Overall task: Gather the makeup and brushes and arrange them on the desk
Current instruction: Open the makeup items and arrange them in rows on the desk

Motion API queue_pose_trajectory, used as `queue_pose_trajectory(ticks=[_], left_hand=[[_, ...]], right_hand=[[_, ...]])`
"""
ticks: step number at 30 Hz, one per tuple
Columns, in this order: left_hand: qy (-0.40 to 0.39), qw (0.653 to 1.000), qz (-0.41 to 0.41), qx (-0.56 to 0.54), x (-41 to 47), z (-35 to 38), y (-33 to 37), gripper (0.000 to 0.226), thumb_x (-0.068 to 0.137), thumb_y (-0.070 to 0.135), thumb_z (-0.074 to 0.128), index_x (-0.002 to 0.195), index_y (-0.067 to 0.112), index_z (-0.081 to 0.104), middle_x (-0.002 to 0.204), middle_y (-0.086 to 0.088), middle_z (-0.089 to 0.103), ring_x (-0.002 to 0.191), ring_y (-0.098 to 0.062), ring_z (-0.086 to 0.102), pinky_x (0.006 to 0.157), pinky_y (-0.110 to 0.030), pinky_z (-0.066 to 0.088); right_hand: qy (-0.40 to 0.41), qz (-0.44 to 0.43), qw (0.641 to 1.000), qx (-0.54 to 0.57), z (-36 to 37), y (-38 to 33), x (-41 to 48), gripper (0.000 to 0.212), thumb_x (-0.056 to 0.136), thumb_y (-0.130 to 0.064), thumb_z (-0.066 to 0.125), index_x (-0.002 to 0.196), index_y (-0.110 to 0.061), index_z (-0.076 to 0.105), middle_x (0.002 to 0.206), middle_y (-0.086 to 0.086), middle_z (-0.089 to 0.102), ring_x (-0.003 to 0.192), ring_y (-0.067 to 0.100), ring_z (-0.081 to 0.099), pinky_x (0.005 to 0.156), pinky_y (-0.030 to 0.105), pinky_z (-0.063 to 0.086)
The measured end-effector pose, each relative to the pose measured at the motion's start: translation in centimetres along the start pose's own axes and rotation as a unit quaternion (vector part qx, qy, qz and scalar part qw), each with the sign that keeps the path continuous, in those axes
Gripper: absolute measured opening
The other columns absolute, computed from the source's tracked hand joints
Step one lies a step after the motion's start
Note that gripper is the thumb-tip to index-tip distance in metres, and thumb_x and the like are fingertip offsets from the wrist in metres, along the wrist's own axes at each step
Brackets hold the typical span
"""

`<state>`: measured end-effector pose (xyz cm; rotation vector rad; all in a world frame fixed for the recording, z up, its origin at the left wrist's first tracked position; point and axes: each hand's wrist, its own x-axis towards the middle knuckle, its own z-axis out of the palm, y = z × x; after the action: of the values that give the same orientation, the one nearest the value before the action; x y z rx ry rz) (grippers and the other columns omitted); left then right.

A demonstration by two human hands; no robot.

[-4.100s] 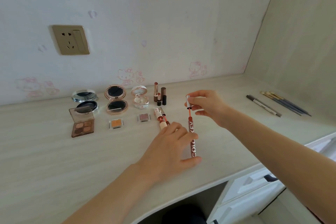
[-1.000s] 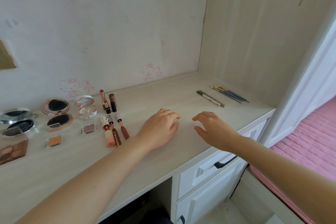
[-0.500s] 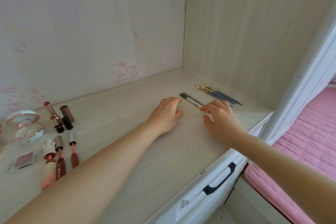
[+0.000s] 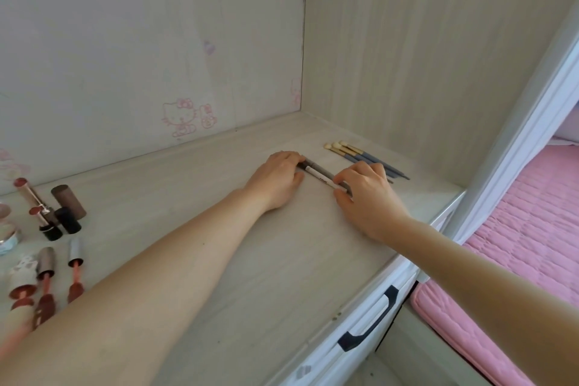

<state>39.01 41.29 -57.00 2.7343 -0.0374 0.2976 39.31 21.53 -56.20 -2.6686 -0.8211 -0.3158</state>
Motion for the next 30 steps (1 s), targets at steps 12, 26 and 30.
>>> queue_pose_trajectory(ticks=[12,26,30], left_hand=[[0.005,0.999,0.024,0.025,-2.8,-2.1,-0.9,0.015,0.094,0.012,0.050,0.103,0.015,0.062,0.108,-0.004,0.060,0.109,-0.022,0.050,0.091,-0.035,0.042],[-0.010,0.999,-0.003,-0.036,-13.1,-7.3,-1.3,0.012,0.091,0.018,0.059,0.098,0.027,0.062,0.101,0.009,0.064,0.101,-0.011,0.051,0.087,-0.029,0.042],[-0.009,0.999,0.007,-0.032,-16.7,-9.9,-1.2,0.013,0.090,0.017,0.062,0.098,0.027,0.065,0.096,0.017,0.063,0.098,-0.008,0.052,0.085,-0.023,0.038]], right_hand=[[0.027,-0.030,0.999,-0.016,0.1,-0.4,-1.1,0.025,0.097,-0.034,0.048,0.113,-0.018,0.061,0.121,-0.002,0.049,0.119,0.023,0.033,0.099,0.032,0.036],[0.039,-0.099,0.993,0.042,-2.5,-5.1,-5.3,0.016,0.095,-0.028,0.054,0.105,-0.019,0.063,0.099,-0.008,0.064,0.095,0.012,0.050,0.080,0.023,0.042],[0.044,-0.127,0.987,0.089,-3.1,-7.4,-6.9,0.012,0.092,-0.019,0.060,0.101,-0.014,0.066,0.087,-0.010,0.056,0.084,0.013,0.053,0.070,0.012,0.038]])
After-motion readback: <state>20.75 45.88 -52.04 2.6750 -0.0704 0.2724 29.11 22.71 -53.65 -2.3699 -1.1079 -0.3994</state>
